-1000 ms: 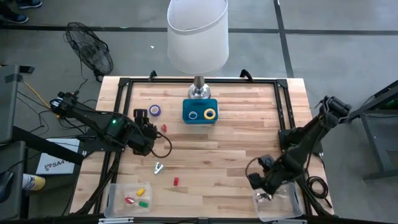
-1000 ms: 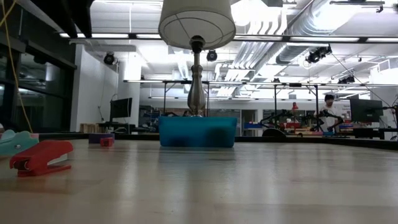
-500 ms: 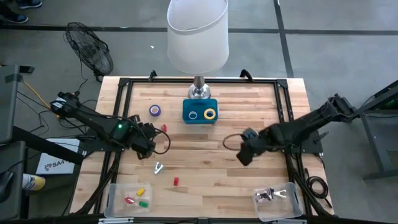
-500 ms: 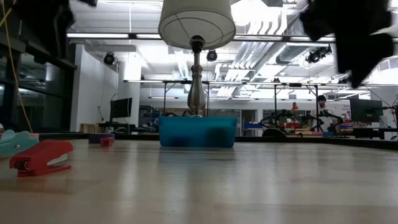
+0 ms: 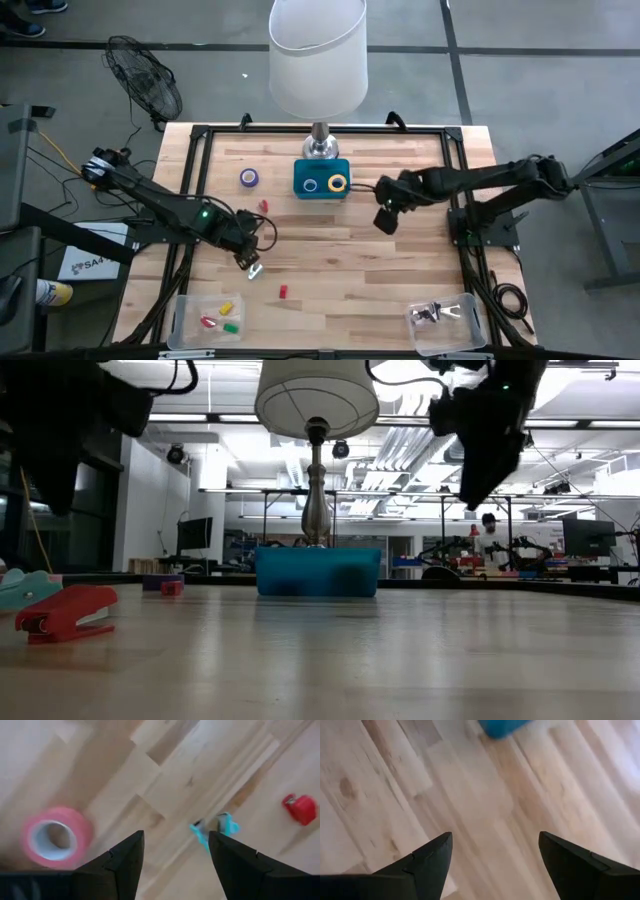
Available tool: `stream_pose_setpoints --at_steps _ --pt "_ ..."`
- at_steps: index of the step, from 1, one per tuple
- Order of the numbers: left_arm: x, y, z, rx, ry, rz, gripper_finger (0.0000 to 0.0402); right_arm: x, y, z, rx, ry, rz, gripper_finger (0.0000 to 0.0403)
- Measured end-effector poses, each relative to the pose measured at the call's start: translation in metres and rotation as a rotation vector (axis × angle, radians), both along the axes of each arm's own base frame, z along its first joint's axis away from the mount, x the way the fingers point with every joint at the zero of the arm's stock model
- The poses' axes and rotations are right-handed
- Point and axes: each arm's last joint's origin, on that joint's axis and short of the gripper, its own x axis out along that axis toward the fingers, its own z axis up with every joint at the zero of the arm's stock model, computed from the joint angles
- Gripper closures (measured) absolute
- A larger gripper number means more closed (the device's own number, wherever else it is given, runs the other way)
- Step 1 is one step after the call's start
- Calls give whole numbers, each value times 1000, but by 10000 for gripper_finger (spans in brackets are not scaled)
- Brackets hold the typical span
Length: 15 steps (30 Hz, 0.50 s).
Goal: Pick and place Stapler, Stapler remover, tape
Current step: Put the light blue staple remover into the right transparent bin
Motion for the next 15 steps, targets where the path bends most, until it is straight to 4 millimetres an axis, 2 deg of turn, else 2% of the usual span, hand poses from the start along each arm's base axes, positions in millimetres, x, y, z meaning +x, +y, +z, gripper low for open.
stream_pose_setpoints --at_steps 6,15 --pt "3 -4 -11 -133 -3 164 184 5 -19 2 -6 -46 99 114" --pt "25 -16 -28 -234 -8 172 184 7 -38 4 -22 -88 166 114"
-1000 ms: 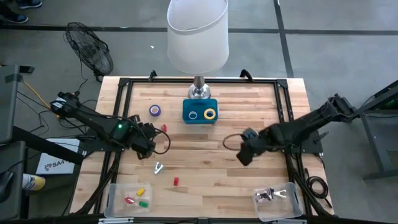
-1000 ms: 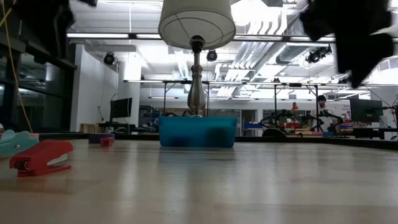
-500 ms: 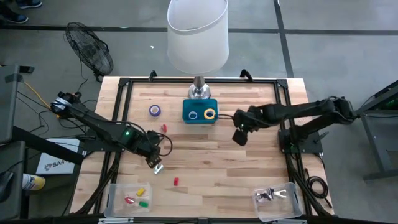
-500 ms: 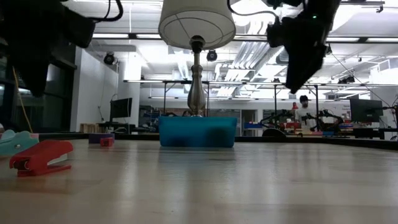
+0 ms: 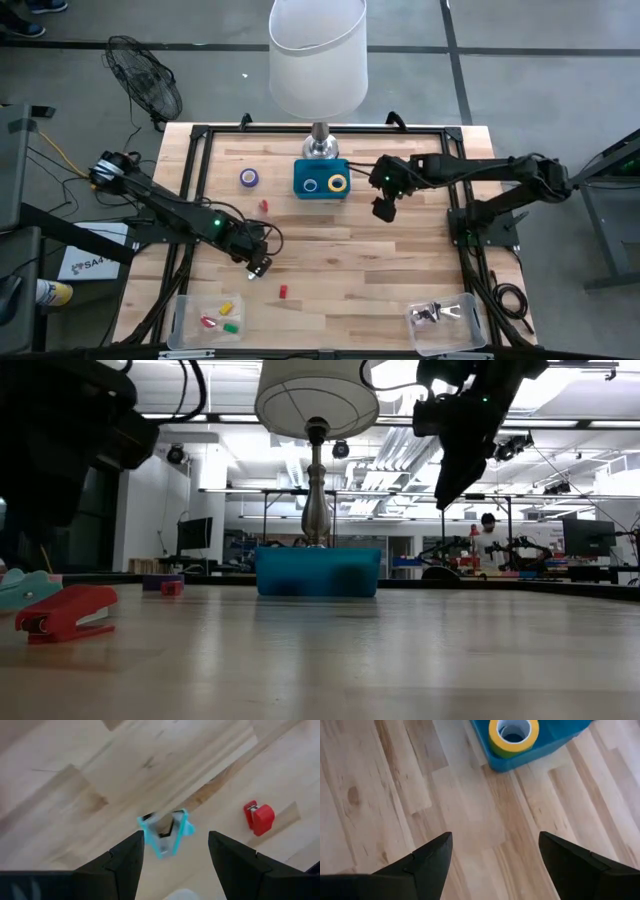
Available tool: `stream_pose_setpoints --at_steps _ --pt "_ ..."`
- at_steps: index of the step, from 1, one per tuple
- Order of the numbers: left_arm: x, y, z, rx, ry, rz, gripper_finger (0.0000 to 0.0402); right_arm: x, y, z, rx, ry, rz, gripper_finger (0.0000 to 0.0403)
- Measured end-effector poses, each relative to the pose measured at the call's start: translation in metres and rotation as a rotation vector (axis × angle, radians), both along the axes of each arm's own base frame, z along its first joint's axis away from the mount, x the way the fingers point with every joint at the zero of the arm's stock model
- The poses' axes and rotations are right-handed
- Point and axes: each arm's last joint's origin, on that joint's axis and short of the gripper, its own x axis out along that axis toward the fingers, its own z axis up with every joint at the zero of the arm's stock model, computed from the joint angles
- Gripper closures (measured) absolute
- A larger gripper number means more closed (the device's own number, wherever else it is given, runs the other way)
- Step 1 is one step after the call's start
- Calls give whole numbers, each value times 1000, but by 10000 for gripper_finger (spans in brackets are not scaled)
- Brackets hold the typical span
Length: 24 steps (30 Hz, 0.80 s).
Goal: Pick and place Stapler, Stapler remover, tape
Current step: Put the light blue staple remover into the right transparent bin
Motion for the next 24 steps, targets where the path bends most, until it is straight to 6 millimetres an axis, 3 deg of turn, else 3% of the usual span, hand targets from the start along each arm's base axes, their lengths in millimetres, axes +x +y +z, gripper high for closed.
stream_pose_setpoints --at_steps 11,24 --pt "15 -14 -20 -76 21 -22 184 0 -5 0 -8 -4 59 114" --pt "6 -30 -19 -52 41 -6 184 0 -5 0 -7 -9 57 114"
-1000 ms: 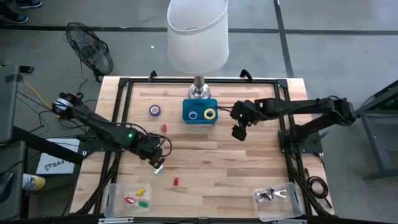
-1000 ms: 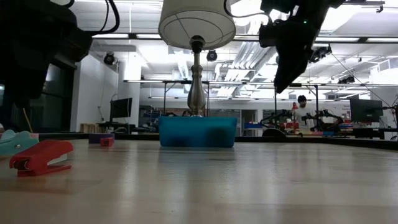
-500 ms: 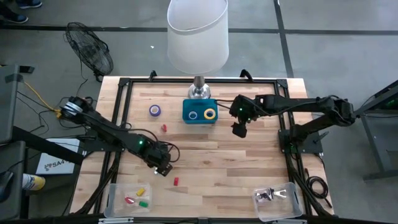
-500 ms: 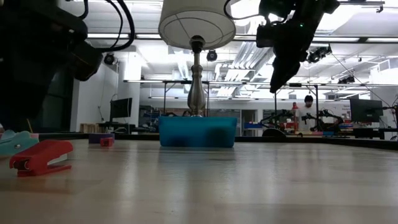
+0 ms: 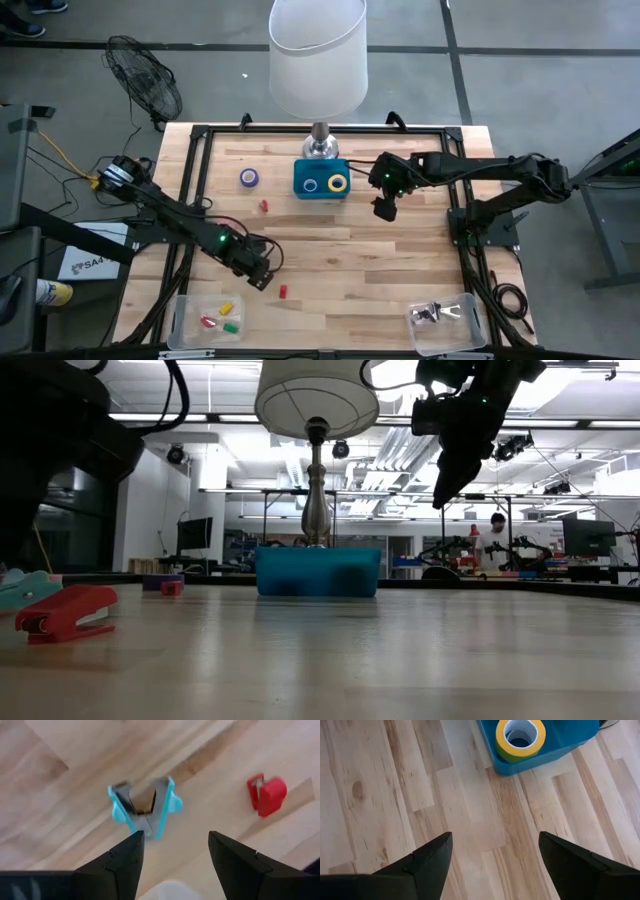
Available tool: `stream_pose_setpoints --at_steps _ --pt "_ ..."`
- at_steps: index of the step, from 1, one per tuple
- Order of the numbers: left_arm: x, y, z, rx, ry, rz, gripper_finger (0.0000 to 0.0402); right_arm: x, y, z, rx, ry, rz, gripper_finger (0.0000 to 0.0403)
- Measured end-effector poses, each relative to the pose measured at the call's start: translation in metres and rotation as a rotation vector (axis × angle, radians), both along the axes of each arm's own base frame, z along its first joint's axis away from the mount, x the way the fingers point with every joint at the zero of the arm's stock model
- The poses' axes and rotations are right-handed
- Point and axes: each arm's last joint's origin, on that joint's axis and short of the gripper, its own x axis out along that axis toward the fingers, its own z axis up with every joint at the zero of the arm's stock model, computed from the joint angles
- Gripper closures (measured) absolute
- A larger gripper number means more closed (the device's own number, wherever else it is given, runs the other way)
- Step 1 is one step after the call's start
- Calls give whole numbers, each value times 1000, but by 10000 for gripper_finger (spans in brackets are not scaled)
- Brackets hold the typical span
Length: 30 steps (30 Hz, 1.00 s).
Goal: Pick and place Stapler, Stapler remover, tape
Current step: Put the light blue staple remover into the right transparent bin
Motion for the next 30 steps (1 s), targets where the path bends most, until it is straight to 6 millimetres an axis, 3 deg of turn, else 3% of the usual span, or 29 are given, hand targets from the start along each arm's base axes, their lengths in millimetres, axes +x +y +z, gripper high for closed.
stream_pose_setpoints --at_steps 12,30 --pt "-6 1 -3 37 60 -3 184 0 0 0 6 -6 -12 114" --pt "8 -8 -31 57 92 -49 184 1 0 -1 10 -21 -24 114"
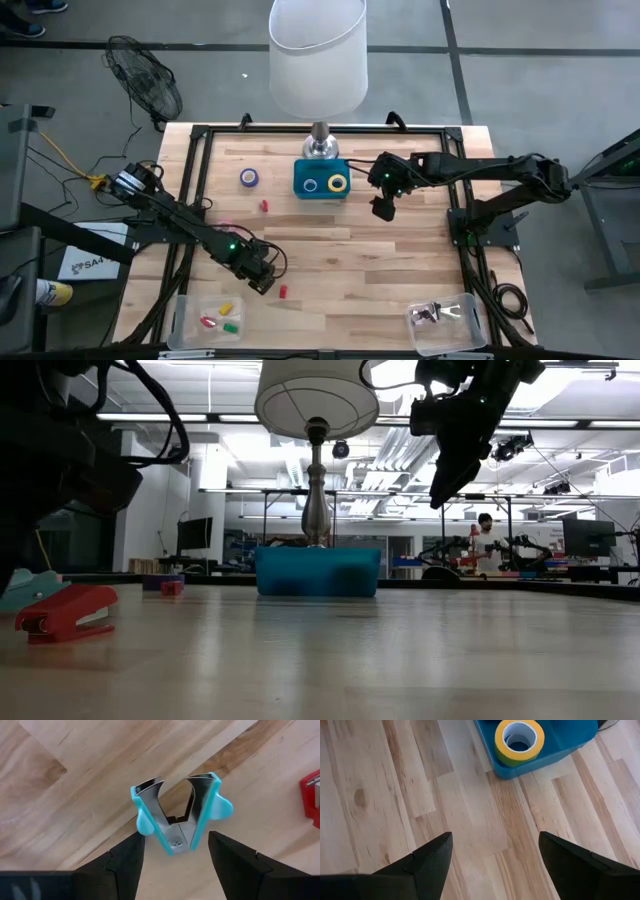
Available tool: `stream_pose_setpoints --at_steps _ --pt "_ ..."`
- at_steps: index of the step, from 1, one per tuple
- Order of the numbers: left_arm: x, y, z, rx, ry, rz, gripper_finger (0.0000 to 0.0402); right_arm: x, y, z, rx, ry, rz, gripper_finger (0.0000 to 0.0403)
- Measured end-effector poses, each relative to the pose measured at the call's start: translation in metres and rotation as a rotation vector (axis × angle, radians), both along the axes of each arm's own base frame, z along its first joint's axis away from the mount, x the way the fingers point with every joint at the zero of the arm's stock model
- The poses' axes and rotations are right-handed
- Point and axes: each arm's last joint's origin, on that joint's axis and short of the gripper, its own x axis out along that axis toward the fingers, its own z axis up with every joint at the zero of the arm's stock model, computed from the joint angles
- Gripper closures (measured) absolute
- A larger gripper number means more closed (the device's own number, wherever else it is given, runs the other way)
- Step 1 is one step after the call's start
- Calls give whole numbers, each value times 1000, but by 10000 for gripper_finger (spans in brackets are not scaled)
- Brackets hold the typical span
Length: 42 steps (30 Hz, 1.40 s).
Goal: Pick and place Stapler, Stapler remover, tape
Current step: Put the light blue staple remover into the right transparent bin
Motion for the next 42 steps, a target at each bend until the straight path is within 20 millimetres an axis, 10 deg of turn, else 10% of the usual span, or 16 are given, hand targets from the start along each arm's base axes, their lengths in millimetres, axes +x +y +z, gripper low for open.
stream_pose_setpoints --at_steps 25,42 --pt "-1 2 -3 90 -19 -99 324 3 1 2 -13 -27 69 114" --pt "48 6 72 771 -373 -416 324 39 28 37 -201 -559 591 114"
